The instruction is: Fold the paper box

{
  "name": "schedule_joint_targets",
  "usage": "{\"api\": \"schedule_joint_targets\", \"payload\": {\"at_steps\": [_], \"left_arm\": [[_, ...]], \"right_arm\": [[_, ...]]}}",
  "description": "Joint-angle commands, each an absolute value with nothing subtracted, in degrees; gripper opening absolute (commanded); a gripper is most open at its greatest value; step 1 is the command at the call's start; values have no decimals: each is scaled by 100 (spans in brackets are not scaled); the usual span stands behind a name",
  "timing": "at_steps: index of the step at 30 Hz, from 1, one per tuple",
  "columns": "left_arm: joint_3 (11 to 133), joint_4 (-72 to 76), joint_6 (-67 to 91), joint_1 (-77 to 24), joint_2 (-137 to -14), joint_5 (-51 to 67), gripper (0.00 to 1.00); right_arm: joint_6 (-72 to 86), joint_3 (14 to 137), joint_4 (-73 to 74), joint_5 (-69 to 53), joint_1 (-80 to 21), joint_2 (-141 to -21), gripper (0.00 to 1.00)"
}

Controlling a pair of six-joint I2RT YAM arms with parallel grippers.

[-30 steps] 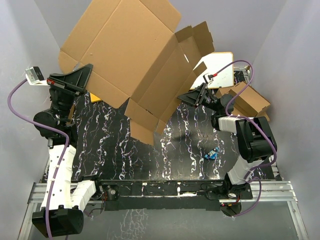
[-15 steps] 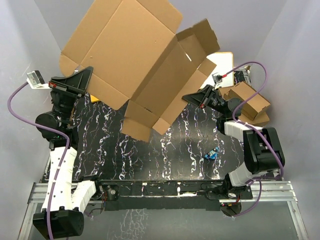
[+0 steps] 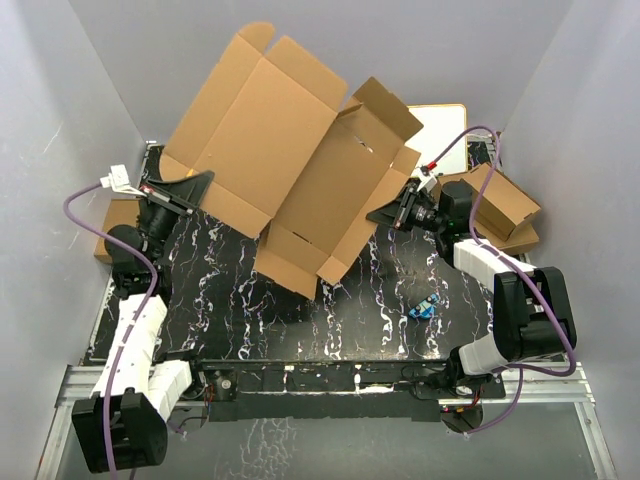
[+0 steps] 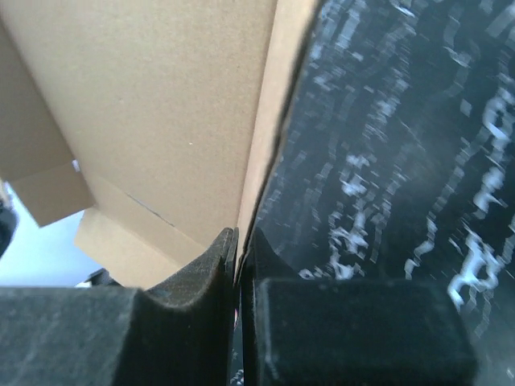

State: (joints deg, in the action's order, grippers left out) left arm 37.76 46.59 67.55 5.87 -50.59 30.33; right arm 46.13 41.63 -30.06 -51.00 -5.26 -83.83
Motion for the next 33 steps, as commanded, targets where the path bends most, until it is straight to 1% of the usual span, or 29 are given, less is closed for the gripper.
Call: {"api": "schedule_joint_targets", "payload": {"at_steps": [1, 5, 7, 11, 14, 18, 22, 25, 33], "left_arm": [[3300, 5105, 6713, 524, -5171, 3668, 0], [2898, 5261, 6642, 262, -5451, 3775, 0], [2720, 5279, 6494, 94, -5592, 3748, 0], [2585, 5234, 6227, -139, -5906, 3709, 0], [2510, 5181, 6086, -176, -6065, 3645, 0], [2541, 4981, 5803, -176, -6190, 3615, 0], [2755, 4492, 5375, -176, -6331, 3624, 0], [2856, 4313, 5108, -176, -6459, 3648, 0], [3116, 3852, 4573, -92, -6672, 3712, 0]], "right_arm": [[3458, 4740, -696, -3694, -875, -8322, 8], [3355, 5266, 417, -2550, -1163, -8747, 8], [3355, 5413, 805, -2322, -1262, -9014, 8], [3345, 5504, 1079, -2044, -1413, -9362, 8], [3347, 5550, 1154, -2007, -1488, -9510, 9], [3380, 5512, 1083, -2121, -1518, -9605, 14], [3372, 5386, 929, -2413, -1520, -9599, 21], [3289, 5340, 834, -2594, -1514, -9593, 29], [2493, 5375, 968, -2681, -1508, -9385, 37]]}}
